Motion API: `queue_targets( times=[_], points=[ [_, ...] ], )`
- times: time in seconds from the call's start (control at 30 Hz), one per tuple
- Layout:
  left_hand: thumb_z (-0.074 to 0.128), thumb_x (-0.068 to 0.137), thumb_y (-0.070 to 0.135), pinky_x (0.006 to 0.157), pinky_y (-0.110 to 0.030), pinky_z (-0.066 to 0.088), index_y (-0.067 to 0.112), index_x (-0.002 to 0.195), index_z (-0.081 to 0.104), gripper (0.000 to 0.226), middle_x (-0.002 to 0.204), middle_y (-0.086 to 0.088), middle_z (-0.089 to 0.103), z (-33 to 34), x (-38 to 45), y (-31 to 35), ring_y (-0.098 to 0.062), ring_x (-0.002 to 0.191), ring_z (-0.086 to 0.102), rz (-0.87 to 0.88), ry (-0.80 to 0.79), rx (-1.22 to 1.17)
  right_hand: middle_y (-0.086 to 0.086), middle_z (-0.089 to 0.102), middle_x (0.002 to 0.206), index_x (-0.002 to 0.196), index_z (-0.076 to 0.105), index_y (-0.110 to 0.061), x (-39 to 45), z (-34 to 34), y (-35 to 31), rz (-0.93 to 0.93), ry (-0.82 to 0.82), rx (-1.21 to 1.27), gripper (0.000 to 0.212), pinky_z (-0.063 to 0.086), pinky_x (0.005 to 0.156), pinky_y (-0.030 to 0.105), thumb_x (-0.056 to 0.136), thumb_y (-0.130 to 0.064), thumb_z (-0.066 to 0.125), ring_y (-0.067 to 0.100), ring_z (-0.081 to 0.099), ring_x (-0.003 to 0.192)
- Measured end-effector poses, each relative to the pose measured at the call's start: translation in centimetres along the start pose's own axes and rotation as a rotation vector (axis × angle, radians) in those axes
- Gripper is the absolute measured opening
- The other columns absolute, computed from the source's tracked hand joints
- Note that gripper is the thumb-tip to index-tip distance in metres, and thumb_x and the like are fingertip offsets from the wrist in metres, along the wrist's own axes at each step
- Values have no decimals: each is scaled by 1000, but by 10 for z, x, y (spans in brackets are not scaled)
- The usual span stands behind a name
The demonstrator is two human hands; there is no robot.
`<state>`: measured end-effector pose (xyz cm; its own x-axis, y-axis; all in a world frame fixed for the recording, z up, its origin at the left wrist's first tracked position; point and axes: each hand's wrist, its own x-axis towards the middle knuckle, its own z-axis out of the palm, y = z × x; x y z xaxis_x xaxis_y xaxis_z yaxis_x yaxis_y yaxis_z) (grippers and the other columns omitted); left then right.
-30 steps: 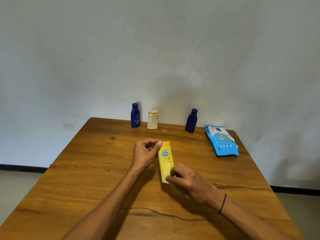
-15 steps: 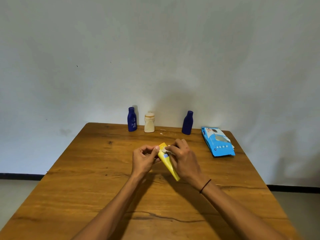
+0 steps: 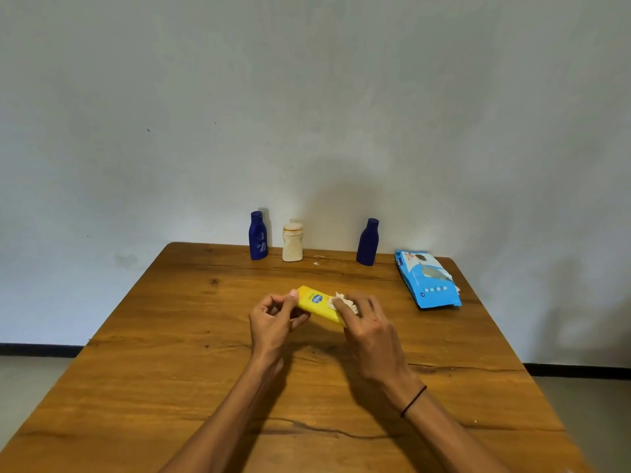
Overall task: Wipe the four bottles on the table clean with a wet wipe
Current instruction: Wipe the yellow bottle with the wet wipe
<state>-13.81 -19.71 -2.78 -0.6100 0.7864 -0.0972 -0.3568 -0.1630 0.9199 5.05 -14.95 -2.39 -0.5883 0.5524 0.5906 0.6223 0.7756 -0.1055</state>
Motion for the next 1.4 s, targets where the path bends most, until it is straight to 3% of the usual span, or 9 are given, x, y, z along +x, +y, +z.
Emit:
queue_targets(
  times=[0.13,0.27,0.37,0.47,0.67,0.87,1.07,1.2,1.4],
  points=[
    [68,97,19,84,-41,65,7,107,69,16,117,-12,71,-28,11,8,-31,112,71,77,-293,270,-2,64,125,133,64,-24,6,-9,11,185,-35,426,45,57,87,26,92,-6,70,9,61,111],
    [64,99,21,85,-35,64,15,127,67,29,129,-1,63,-36,17,22,-17,118,65,120,-395,403,1,67,116,121,65,-23,17,-23,20,504,-416,988,31,60,75,27,93,-16,75,13,72,91],
    [61,102,25,84,-31,63,17,120,74,24,119,3,71,-34,18,29,-7,108,67,149,-431,505,9,65,120,123,62,-17,23,-24,20,645,-490,1136,36,60,73,27,91,-17,77,16,73,87],
    [63,102,19,76,-28,64,8,117,74,21,106,-2,74,-29,14,29,-13,89,74,84,-459,411,9,63,122,122,60,-20,28,-22,19,747,-446,1184,39,61,76,29,89,-17,79,20,73,89],
    [76,91,26,62,-24,63,6,115,76,31,113,-26,73,-37,14,18,-27,77,74,-93,-347,238,3,64,124,130,56,-18,28,-16,20,703,-321,1125,45,63,73,30,91,-28,75,18,73,96],
    [74,92,21,65,-26,65,13,126,72,34,108,-14,79,-32,4,17,-33,86,77,-103,-361,124,-4,60,135,138,55,-26,22,-2,17,669,-107,863,59,63,88,41,87,-54,66,18,62,117],
    [76,89,24,69,-30,66,14,126,70,39,109,-19,79,-31,-1,12,-37,92,78,-87,-320,116,-1,61,129,136,59,-21,26,-3,7,555,294,494,32,48,82,12,104,-19,61,4,53,113],
    [77,87,26,72,-33,67,15,128,67,43,109,-20,78,-31,-5,10,-38,96,78,-75,-333,112,3,64,124,125,70,-14,27,1,-2,353,231,284,30,40,81,11,97,-4,66,12,50,116],
    [78,84,22,75,-36,67,11,126,67,45,113,-17,77,-26,-13,4,-36,103,77,-5,-346,92,7,58,113,120,73,-7,32,2,-16,363,172,222,26,49,73,19,94,-4,69,16,56,101]
  ],
)
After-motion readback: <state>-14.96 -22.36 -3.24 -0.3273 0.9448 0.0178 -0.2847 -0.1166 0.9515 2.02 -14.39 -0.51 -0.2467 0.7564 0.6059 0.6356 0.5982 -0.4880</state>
